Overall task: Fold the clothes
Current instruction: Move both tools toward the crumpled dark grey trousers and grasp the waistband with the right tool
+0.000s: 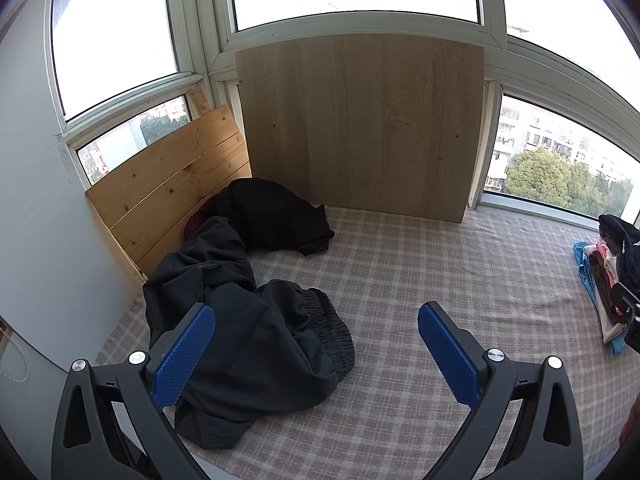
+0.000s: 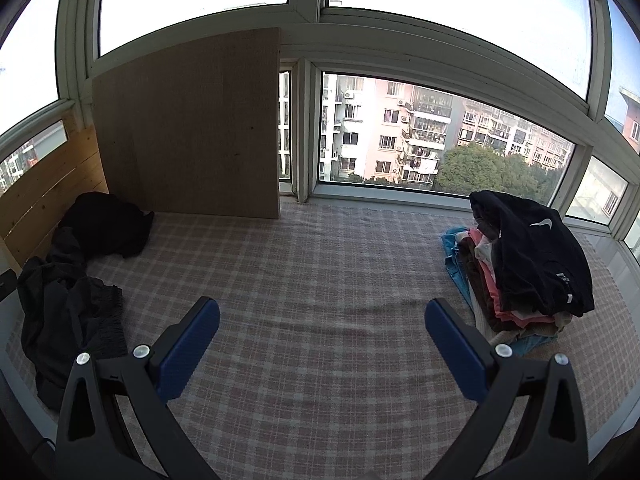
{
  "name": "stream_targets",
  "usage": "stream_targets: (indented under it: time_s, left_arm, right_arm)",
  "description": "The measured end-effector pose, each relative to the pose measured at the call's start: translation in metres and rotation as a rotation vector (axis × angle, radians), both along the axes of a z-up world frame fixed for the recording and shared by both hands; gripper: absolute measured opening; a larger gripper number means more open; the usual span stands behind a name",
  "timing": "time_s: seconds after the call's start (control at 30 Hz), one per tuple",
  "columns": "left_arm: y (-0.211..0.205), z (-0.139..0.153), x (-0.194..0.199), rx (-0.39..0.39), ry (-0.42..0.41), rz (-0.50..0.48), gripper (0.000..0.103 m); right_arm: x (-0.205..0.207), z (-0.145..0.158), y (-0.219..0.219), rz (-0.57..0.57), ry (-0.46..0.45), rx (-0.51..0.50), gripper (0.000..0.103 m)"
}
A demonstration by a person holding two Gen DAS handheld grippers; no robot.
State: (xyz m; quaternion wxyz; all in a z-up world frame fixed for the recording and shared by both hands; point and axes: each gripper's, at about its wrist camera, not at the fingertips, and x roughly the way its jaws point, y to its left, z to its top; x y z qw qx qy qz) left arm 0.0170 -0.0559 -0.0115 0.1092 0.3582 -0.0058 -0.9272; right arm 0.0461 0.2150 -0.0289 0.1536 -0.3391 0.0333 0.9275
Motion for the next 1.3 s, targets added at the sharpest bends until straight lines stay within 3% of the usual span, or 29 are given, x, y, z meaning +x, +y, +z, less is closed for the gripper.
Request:
stream_targets:
  time_s: [0.33,0.7,0.93,1.13,1.3]
  left_arm:
    - [-0.018,-0.004,0.011,-0.01,-0.008,0.087,0.102]
    - [-0.038,-0.01,0.025,-0.001,-0.021,0.167,0.102]
    - [-0.072,-0.024,0.043,0.01,-0.066,0.256,0.102]
    - [-0.106,-0.034,0.059,-0.012,-0.109,0.335,0.102]
    - [-0.14,-0.039,0.065,-0.043,-0.109,0.373,0.102]
  right_arm:
    - [-0.012,-0.006,-0.022,0.159,0.037,-0.051,0.103]
    - [-0.027,-0.009,-0.058,0.287,0.065,0.035,0.103]
    - [-0.047,-0.023,-0.086,0.383,0.031,-0.022,0.103]
    - [-0.07,-0.043,-0.11,0.453,-0.023,-0.147,0.103]
    - [-0.089,-0.057,-0.141,0.521,-0.039,-0.172,0.103]
